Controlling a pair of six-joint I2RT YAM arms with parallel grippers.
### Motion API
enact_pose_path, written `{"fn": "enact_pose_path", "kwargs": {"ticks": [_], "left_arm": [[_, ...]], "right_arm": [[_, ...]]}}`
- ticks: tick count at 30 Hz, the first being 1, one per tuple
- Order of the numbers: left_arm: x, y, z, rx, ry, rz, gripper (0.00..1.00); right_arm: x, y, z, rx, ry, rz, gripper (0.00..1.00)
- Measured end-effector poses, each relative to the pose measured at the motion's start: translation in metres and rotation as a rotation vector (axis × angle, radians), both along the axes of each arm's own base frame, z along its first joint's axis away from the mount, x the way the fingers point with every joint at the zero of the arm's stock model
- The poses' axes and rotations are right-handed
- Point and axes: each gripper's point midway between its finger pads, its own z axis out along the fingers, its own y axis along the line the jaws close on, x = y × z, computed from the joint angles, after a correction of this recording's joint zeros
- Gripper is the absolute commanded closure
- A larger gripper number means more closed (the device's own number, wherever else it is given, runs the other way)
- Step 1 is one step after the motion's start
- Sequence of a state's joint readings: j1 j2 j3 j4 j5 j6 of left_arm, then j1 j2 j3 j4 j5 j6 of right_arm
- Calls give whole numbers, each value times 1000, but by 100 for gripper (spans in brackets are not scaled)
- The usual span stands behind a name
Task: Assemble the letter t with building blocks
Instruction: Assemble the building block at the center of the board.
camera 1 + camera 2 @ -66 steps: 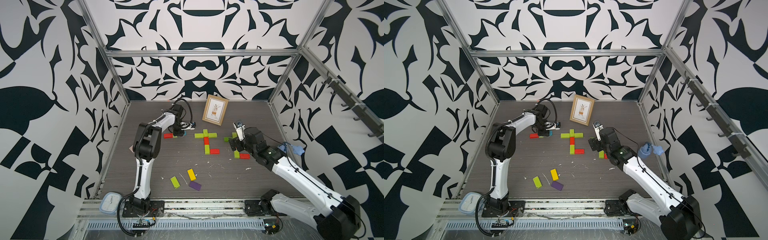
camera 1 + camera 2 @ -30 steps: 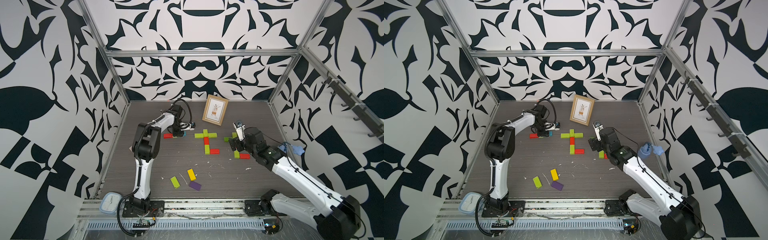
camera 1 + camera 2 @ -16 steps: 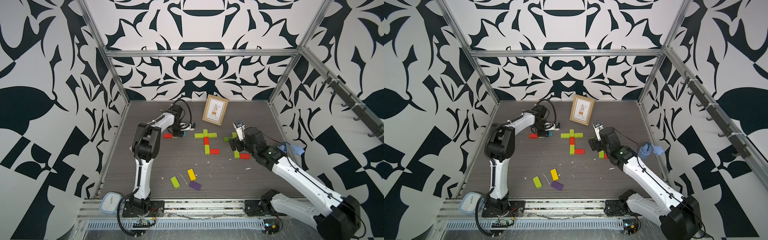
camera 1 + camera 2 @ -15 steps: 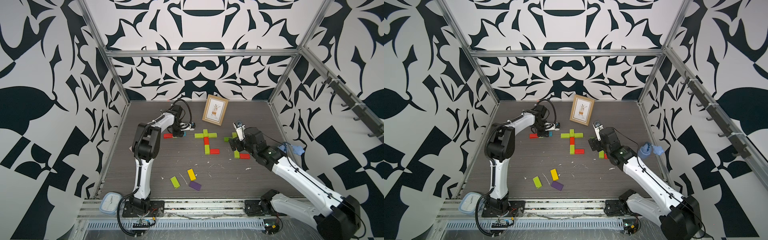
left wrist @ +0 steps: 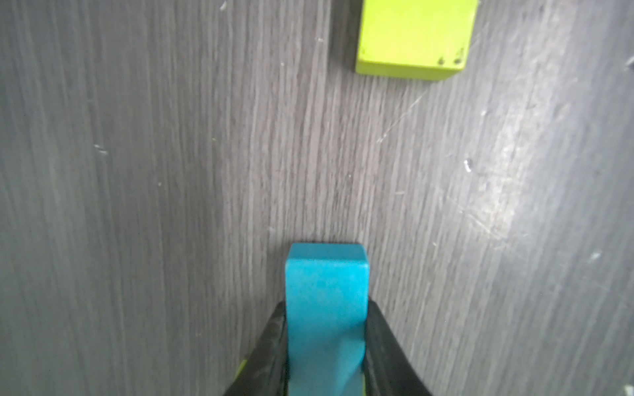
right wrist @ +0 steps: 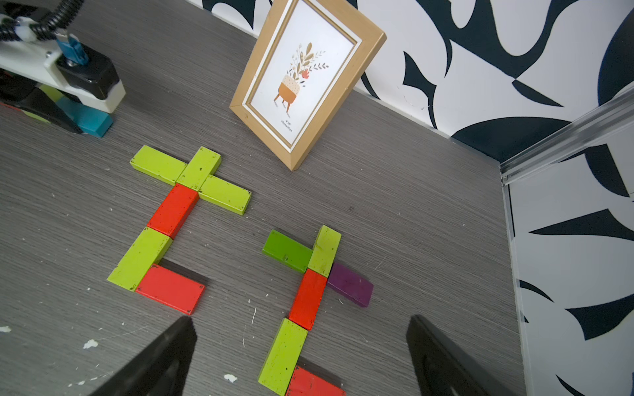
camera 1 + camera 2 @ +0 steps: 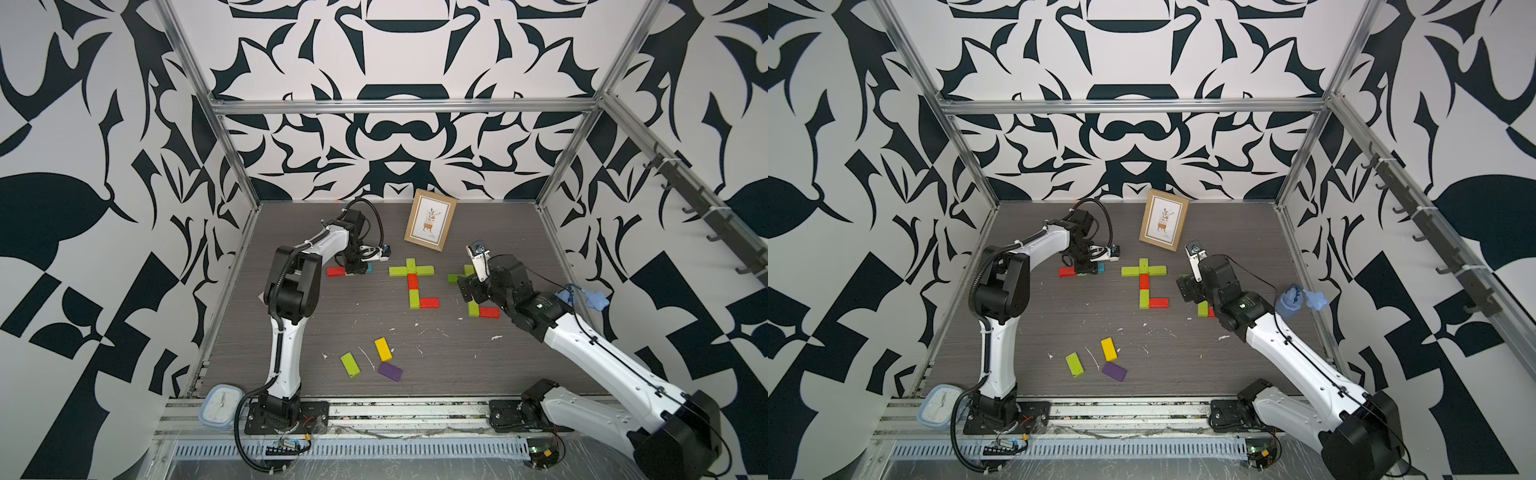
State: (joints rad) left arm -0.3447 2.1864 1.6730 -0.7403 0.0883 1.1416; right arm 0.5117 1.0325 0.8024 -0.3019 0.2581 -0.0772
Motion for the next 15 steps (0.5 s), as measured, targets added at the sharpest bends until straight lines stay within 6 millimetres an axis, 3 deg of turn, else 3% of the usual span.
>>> {"fn": "enact_pose_path", "kwargs": {"ticks": [5, 15], "left_arm": [[-3, 1, 0, 0, 8, 0, 64], [-7, 2, -1, -2, 27, 8, 49]], "right_arm": [[0, 0, -1, -1, 1, 0, 1], [-1, 0, -2, -2, 4, 0, 1]]}}
